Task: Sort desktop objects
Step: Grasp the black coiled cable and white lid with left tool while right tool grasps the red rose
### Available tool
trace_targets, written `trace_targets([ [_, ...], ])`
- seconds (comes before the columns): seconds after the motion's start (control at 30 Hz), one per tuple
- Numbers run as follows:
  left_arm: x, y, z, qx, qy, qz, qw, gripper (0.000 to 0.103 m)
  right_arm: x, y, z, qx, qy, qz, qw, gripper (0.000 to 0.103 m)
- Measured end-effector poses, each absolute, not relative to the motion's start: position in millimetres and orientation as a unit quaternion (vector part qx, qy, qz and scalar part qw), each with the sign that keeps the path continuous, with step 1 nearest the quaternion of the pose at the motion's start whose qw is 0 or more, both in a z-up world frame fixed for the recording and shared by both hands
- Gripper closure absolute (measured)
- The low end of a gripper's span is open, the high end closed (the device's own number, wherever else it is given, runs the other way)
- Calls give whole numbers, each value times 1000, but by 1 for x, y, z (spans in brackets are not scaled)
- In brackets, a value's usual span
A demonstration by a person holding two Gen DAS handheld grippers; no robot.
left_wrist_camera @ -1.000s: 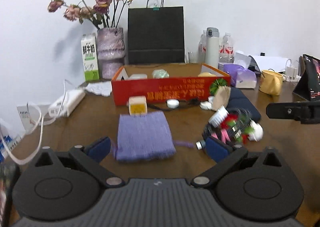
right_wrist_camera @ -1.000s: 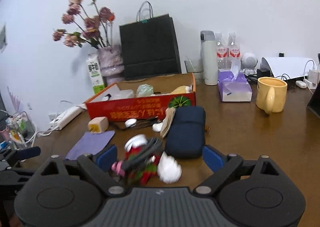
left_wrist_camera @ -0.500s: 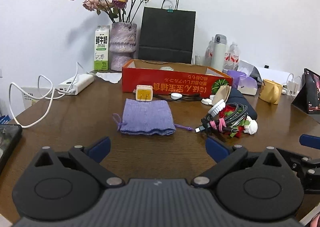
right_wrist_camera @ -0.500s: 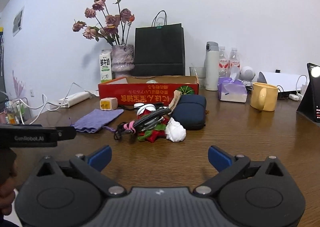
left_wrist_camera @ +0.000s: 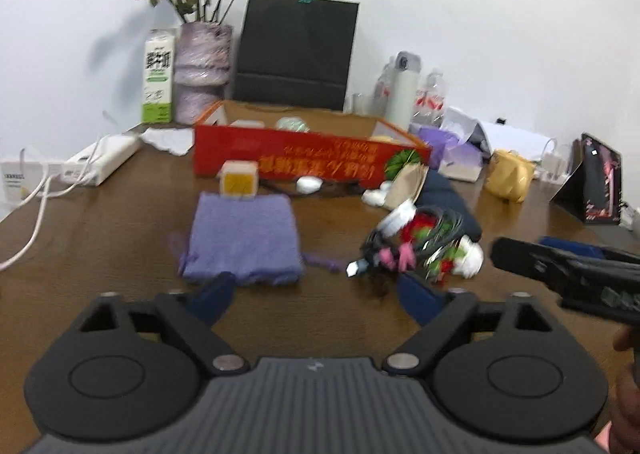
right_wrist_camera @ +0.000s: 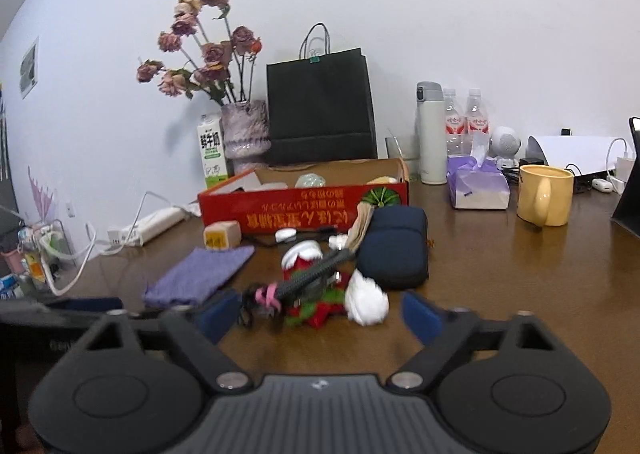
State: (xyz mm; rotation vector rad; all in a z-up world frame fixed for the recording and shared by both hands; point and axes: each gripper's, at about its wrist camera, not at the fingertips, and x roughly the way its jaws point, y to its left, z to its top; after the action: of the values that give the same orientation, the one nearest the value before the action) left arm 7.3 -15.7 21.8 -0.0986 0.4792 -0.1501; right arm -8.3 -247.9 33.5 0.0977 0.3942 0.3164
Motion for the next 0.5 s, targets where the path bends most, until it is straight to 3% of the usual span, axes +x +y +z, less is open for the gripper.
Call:
trace_targets([
  [0.03,14,-15,26,-53,236,-82,967,24,0,-250,36,63,200,159,965,56],
  [0.13,37,-14,38,-79,233,-107,963,37,25,-258,38,106,215,157,958,60],
  [0.3,90,-28,43,-92,256,-182,945,46,60,-267,37,146,237,151,949,62],
  [0.37,113,-35,38,-87,275,-188,939,66,70,-269,36,149,241,149,947,72],
  [0.5,150,-42,24,-107,329,-236,908,73,82,-268,31,148,259,143,944,76],
])
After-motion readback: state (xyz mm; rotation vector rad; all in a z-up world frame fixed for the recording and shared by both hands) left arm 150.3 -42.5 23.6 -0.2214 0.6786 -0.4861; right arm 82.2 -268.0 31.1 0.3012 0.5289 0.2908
